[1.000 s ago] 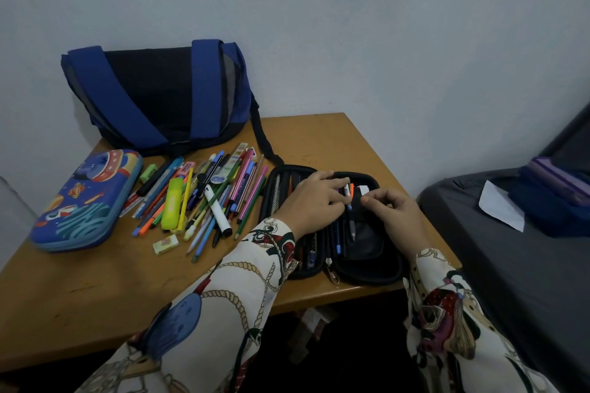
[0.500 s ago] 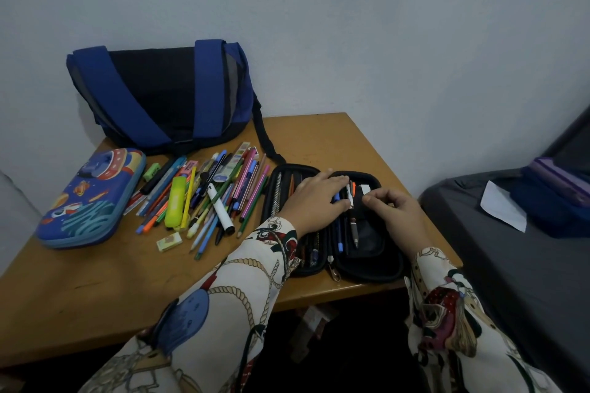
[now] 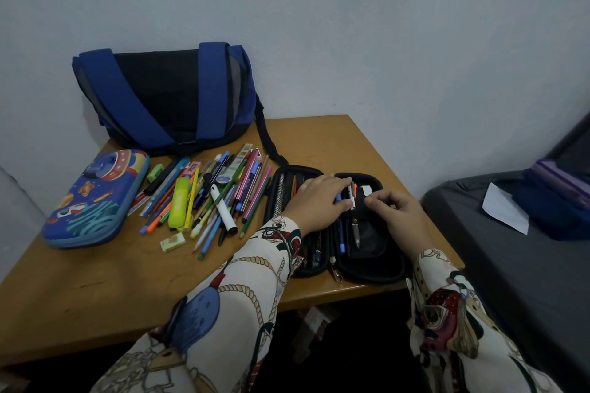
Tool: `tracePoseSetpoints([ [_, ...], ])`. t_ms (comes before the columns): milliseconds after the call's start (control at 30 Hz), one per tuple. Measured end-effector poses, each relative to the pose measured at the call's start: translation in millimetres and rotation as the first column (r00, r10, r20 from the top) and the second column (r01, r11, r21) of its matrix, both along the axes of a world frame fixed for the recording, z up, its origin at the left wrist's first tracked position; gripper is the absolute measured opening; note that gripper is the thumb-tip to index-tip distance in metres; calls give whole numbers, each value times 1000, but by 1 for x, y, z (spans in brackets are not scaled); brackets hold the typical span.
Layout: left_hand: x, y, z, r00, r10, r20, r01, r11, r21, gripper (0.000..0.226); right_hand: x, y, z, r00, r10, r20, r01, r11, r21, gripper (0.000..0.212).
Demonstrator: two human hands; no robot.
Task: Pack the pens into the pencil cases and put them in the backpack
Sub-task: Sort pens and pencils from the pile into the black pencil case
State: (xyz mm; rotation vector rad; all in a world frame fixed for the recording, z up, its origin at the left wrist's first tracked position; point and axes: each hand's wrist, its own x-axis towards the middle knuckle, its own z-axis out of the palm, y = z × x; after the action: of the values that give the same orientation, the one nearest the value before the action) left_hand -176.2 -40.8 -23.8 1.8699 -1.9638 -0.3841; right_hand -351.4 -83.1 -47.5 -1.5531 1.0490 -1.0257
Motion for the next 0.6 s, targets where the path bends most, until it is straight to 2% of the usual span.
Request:
tracePoseSetpoints([
  [100, 1, 1, -2, 998, -38, 42, 37, 999, 20, 62, 0, -1, 0, 1000, 6, 12, -6, 1000, 5, 7],
  [200, 1, 0, -2, 995, -50, 89, 48, 999, 24, 58, 0, -2, -2, 1000, 4, 18, -4, 1000, 5, 7],
  [600, 3, -1, -7, 998, -65, 15, 65, 998, -2, 40, 0, -1, -2, 1000, 1, 27, -1, 1000, 5, 9],
])
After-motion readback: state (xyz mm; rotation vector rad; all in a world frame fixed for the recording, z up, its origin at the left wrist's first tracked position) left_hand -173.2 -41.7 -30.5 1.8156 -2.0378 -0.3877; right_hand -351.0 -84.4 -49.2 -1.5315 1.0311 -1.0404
